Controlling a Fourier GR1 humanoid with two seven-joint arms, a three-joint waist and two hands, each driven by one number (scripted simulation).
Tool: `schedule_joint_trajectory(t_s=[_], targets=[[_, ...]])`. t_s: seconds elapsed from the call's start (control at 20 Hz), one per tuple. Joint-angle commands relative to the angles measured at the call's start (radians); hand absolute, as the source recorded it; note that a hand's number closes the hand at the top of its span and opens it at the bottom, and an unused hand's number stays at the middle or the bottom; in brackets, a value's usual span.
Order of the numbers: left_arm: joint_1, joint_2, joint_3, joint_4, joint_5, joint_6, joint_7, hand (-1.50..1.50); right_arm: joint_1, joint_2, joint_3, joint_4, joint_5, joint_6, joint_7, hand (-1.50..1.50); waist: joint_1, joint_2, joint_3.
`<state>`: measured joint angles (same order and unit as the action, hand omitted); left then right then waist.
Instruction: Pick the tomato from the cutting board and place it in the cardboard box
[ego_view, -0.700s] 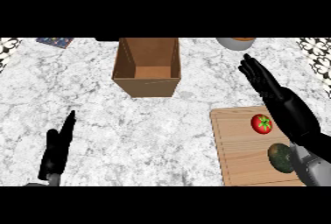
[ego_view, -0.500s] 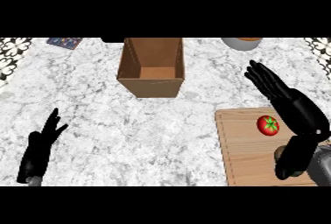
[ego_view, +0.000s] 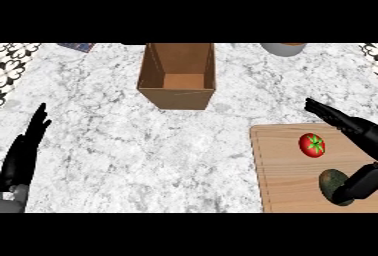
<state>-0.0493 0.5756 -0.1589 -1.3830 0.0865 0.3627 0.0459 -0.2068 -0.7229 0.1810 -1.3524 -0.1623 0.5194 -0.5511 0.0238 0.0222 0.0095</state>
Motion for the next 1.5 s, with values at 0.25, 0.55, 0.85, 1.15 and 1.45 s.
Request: schedule_joint_trajectory(t_s=[0.25, 0.55, 0.85, 1.15, 1.45], targets=[[-0.067, 0.006, 0.002, 0.051, -0.012, -0.031, 0.001, 0.00, -0.075, -0.079, -0.013, 0.298, 0.115, 0.087, -0.419, -1.50, 0.032, 0.008, 0.001], [-0.104, -0.001, -0.008, 0.049, -0.024, -0.038, 0.014, 0.00, -0.147, -0.200, 0.135, 0.328, 0.390, -0.084, -0.507, -1.50, 0.048, 0.004, -0.002], [-0.115, -0.004, 0.014, 0.112, -0.024, -0.053, -0.013, 0.00, -0.281, -0.230, 0.279, 0.430, 0.581, -0.148, -0.538, -1.50, 0.042, 0.000, -0.007], [-0.101, -0.028, 0.024, 0.144, -0.031, -0.054, -0.042, 0.00, -0.412, -0.152, 0.401, 0.577, 0.722, -0.161, -0.554, -1.50, 0.030, -0.006, -0.008], [-0.129, -0.021, 0.044, 0.135, -0.064, -0.062, 0.018, 0.00, -0.500, -0.033, 0.435, 0.720, 0.834, -0.243, -0.540, -1.50, 0.000, -0.016, -0.008]])
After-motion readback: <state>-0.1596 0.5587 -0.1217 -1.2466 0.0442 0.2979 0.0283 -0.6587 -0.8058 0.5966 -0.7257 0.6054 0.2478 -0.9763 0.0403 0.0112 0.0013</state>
